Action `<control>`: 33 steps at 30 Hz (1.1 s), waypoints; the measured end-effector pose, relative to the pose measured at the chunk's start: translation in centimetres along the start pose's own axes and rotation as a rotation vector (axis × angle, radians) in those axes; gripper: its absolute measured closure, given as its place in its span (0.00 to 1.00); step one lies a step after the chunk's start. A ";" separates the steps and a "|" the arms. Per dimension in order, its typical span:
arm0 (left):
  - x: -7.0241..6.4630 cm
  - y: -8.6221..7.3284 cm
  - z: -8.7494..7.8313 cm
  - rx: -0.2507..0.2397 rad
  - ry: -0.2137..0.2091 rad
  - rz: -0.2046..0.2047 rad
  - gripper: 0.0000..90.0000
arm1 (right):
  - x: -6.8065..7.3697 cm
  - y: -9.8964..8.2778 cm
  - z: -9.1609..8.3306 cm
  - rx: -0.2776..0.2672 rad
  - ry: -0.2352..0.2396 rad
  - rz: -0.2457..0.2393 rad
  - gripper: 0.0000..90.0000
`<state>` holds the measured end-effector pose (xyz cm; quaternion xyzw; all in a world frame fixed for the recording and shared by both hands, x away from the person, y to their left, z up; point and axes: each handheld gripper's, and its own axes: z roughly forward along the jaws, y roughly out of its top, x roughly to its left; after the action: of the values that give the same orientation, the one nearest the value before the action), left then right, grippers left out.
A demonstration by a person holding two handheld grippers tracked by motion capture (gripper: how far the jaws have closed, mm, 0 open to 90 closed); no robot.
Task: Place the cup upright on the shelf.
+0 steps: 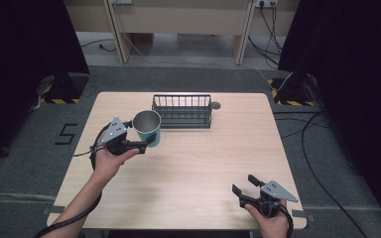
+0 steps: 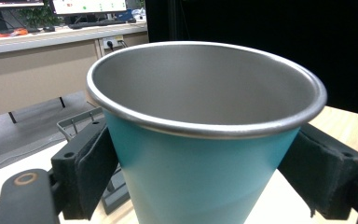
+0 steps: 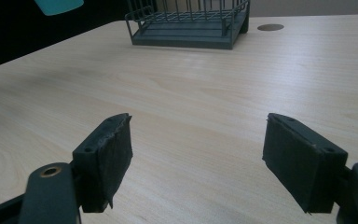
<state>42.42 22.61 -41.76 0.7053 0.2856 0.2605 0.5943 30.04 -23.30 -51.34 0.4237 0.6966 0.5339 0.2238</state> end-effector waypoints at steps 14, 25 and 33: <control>0.5 0.9 1.4 -0.007 0.002 -0.002 0.17 | 0.0 0.0 0.0 0.004 0.004 0.005 0.28; 0.7 1.8 2.8 -0.011 0.007 -0.007 0.17 | 0.0 0.0 0.0 0.002 0.005 0.008 0.28; 0.9 2.1 3.6 -0.012 0.018 -0.011 0.17 | 0.0 0.0 -0.1 0.003 0.007 0.021 0.28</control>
<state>45.78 20.51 -40.24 0.6977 0.2931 0.2655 0.5974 30.01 -23.38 -51.34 0.4295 0.6936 0.5368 0.2153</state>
